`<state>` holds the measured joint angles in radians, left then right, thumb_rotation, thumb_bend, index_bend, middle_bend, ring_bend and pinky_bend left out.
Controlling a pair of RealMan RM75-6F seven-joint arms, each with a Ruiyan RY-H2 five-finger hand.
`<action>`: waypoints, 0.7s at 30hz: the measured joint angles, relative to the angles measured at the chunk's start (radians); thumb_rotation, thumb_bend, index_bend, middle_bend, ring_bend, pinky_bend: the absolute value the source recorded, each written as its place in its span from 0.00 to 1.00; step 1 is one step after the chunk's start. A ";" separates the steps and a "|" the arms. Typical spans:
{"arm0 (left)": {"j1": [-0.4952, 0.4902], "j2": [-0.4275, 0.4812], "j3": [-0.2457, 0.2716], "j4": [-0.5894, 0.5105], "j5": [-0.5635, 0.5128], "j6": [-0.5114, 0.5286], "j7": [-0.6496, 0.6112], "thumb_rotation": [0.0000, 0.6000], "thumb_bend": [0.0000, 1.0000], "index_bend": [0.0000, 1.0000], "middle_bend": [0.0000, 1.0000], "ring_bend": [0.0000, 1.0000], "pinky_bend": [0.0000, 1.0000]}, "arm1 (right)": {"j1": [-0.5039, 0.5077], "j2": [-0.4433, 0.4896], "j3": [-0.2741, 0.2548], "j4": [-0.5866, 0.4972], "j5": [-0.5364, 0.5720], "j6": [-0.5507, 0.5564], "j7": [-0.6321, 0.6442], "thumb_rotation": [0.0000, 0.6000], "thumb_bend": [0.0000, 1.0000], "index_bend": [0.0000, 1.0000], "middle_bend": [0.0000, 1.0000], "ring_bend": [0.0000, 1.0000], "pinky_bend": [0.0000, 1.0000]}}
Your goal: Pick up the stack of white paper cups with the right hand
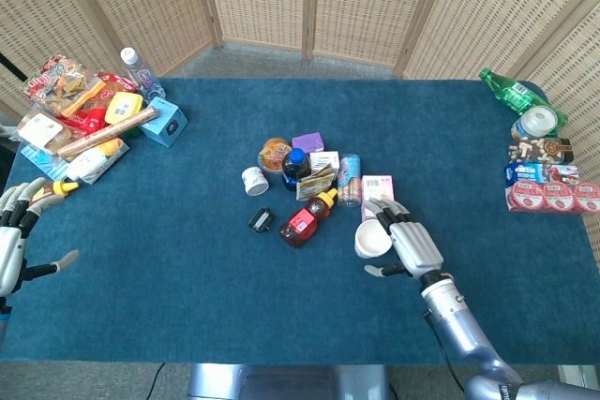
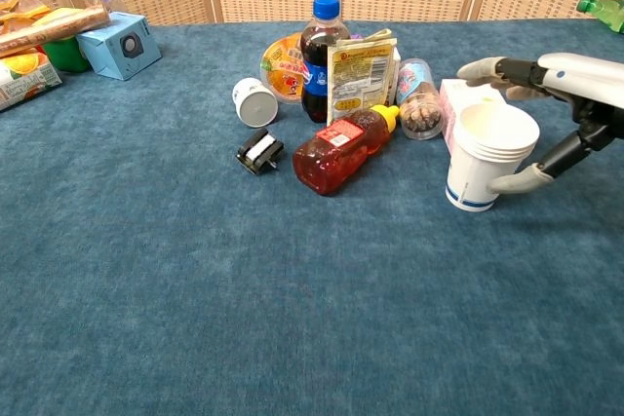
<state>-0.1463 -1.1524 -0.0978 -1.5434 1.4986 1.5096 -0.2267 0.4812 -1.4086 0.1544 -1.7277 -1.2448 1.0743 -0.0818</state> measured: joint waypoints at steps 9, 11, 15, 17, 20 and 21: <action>0.002 0.000 -0.002 0.001 -0.003 0.001 -0.007 1.00 0.17 0.23 0.00 0.00 0.00 | -0.001 -0.067 -0.001 0.063 -0.026 0.045 -0.002 1.00 0.00 0.29 0.31 0.10 0.31; 0.002 0.000 -0.002 0.001 -0.002 0.002 -0.007 1.00 0.17 0.23 0.00 0.00 0.00 | -0.002 -0.074 -0.003 0.073 -0.028 0.048 -0.003 1.00 0.00 0.32 0.37 0.16 0.34; 0.002 -0.002 -0.002 0.001 -0.001 0.004 -0.005 1.00 0.17 0.23 0.00 0.00 0.00 | -0.006 -0.083 -0.005 0.086 -0.037 0.061 0.005 1.00 0.00 0.38 0.47 0.24 0.39; 0.002 -0.002 -0.002 0.000 0.000 0.004 -0.004 1.00 0.17 0.23 0.00 0.00 0.00 | -0.009 -0.083 -0.006 0.088 -0.045 0.069 0.010 1.00 0.00 0.39 0.49 0.26 0.40; 0.002 -0.003 -0.002 0.000 0.001 0.004 -0.005 1.00 0.17 0.23 0.00 0.00 0.00 | -0.015 -0.079 -0.005 0.084 -0.060 0.085 0.023 1.00 0.01 0.41 0.51 0.28 0.41; 0.002 -0.003 -0.002 0.000 0.001 0.004 -0.006 1.00 0.17 0.23 0.00 0.00 0.00 | -0.019 -0.076 -0.004 0.080 -0.067 0.095 0.030 1.00 0.01 0.42 0.52 0.29 0.41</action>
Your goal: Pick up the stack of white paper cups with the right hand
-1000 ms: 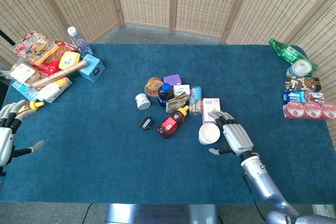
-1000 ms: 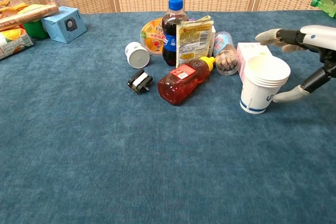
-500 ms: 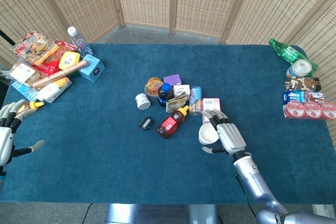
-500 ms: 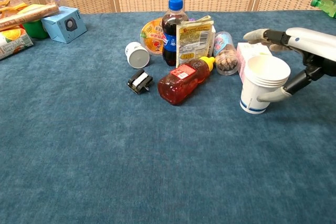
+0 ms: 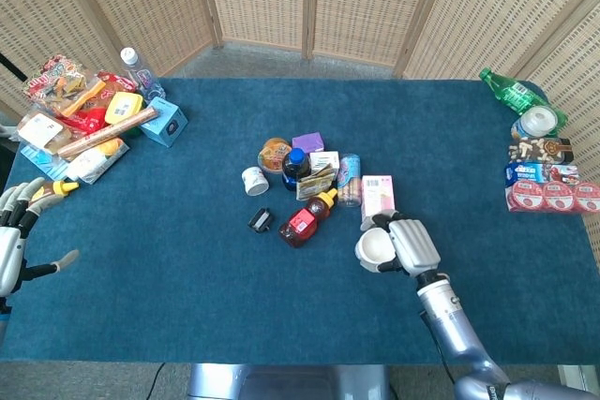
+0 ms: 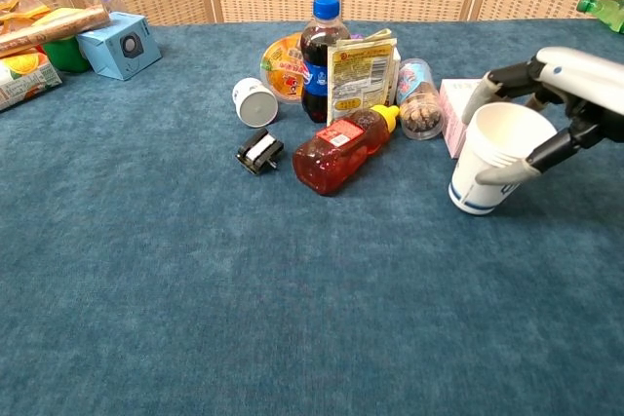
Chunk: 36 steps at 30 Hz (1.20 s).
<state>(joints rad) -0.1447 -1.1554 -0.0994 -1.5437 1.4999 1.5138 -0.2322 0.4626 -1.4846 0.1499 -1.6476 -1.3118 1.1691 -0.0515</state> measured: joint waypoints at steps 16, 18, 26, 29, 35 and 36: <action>-0.002 0.003 0.002 -0.002 0.003 -0.006 -0.011 1.00 0.17 0.23 0.00 0.00 0.00 | -0.047 0.104 0.011 -0.171 -0.089 0.114 0.014 1.00 0.00 0.42 0.53 0.29 0.43; -0.002 0.003 0.003 -0.003 0.004 -0.005 -0.011 1.00 0.17 0.23 0.00 0.00 0.00 | -0.053 0.120 0.015 -0.201 -0.102 0.132 0.005 1.00 0.00 0.42 0.53 0.30 0.43; -0.002 0.002 0.003 -0.005 0.005 -0.004 -0.009 1.00 0.17 0.23 0.00 0.00 0.00 | -0.058 0.140 0.019 -0.260 -0.135 0.155 -0.043 1.00 0.00 0.43 0.53 0.29 0.43; -0.001 0.003 0.002 -0.005 0.003 -0.005 -0.013 1.00 0.17 0.23 0.00 0.00 0.00 | -0.057 0.139 0.019 -0.263 -0.136 0.154 -0.047 1.00 0.00 0.43 0.53 0.30 0.43; -0.003 0.004 0.004 -0.004 0.005 -0.008 -0.014 1.00 0.17 0.23 0.00 0.00 0.00 | -0.057 0.143 0.023 -0.270 -0.136 0.156 -0.056 1.00 0.00 0.43 0.53 0.29 0.43; -0.003 0.004 0.004 -0.004 0.005 -0.009 -0.014 1.00 0.17 0.23 0.00 0.00 0.00 | -0.056 0.143 0.023 -0.271 -0.135 0.155 -0.058 1.00 0.00 0.43 0.53 0.30 0.43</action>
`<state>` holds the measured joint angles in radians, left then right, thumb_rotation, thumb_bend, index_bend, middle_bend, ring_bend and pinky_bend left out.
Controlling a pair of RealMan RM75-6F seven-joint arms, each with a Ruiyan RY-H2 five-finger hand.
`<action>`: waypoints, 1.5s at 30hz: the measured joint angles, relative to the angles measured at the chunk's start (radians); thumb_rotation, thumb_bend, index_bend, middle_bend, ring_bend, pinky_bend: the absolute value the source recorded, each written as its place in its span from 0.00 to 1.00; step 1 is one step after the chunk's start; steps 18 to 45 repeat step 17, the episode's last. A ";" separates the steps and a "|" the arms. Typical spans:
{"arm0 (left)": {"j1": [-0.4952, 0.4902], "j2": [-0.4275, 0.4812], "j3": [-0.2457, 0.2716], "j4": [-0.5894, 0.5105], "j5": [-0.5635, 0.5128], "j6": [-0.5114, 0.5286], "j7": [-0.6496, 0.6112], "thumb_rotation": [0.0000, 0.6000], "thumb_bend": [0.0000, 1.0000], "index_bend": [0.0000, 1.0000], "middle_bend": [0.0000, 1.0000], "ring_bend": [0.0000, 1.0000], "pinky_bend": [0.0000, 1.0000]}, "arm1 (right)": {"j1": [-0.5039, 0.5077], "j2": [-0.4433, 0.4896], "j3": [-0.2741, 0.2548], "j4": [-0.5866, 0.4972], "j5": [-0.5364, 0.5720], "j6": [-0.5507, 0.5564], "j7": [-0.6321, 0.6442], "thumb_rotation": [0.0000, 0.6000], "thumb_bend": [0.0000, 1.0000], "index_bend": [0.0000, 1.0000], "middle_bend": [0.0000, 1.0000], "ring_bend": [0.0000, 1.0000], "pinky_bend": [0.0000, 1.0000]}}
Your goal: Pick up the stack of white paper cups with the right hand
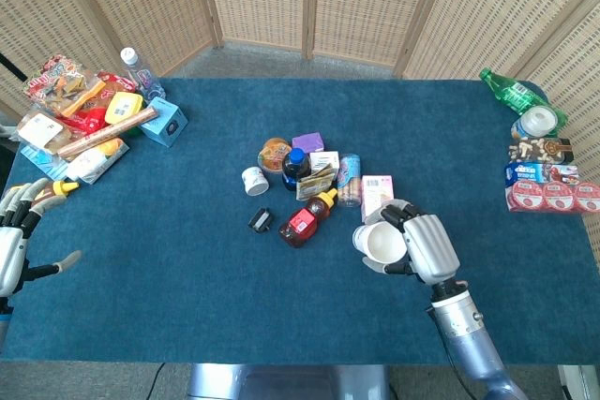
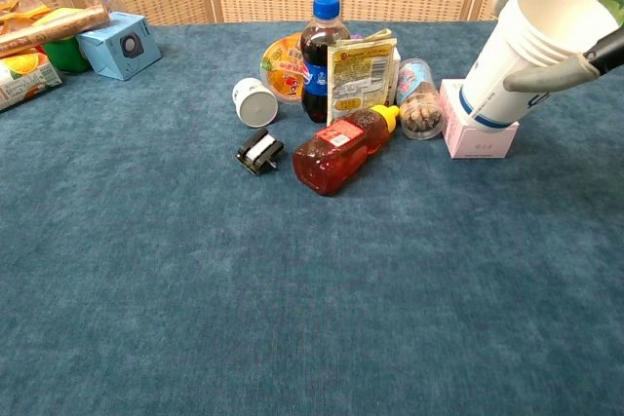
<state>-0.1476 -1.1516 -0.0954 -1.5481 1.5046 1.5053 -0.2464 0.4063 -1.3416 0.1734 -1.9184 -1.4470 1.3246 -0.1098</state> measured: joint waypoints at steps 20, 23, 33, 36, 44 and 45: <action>0.001 -0.001 0.002 0.000 0.005 0.004 0.007 1.00 0.17 0.23 0.00 0.00 0.00 | -0.001 0.006 0.002 -0.007 0.004 -0.001 0.001 1.00 0.00 0.44 0.53 0.29 0.43; 0.001 -0.001 0.002 0.000 0.005 0.004 0.007 1.00 0.17 0.23 0.00 0.00 0.00 | -0.001 0.006 0.002 -0.007 0.004 -0.001 0.001 1.00 0.00 0.44 0.53 0.29 0.43; 0.001 -0.001 0.002 0.000 0.005 0.004 0.007 1.00 0.17 0.23 0.00 0.00 0.00 | -0.001 0.006 0.002 -0.007 0.004 -0.001 0.001 1.00 0.00 0.44 0.53 0.29 0.43; 0.001 -0.001 0.002 0.000 0.005 0.004 0.007 1.00 0.17 0.23 0.00 0.00 0.00 | -0.001 0.006 0.002 -0.007 0.004 -0.001 0.001 1.00 0.00 0.44 0.53 0.29 0.43; 0.001 -0.001 0.002 0.000 0.005 0.004 0.007 1.00 0.17 0.23 0.00 0.00 0.00 | -0.001 0.006 0.002 -0.007 0.004 -0.001 0.001 1.00 0.00 0.44 0.53 0.29 0.43; 0.001 -0.001 0.002 0.000 0.005 0.004 0.007 1.00 0.17 0.23 0.00 0.00 0.00 | -0.001 0.006 0.002 -0.007 0.004 -0.001 0.001 1.00 0.00 0.44 0.53 0.29 0.43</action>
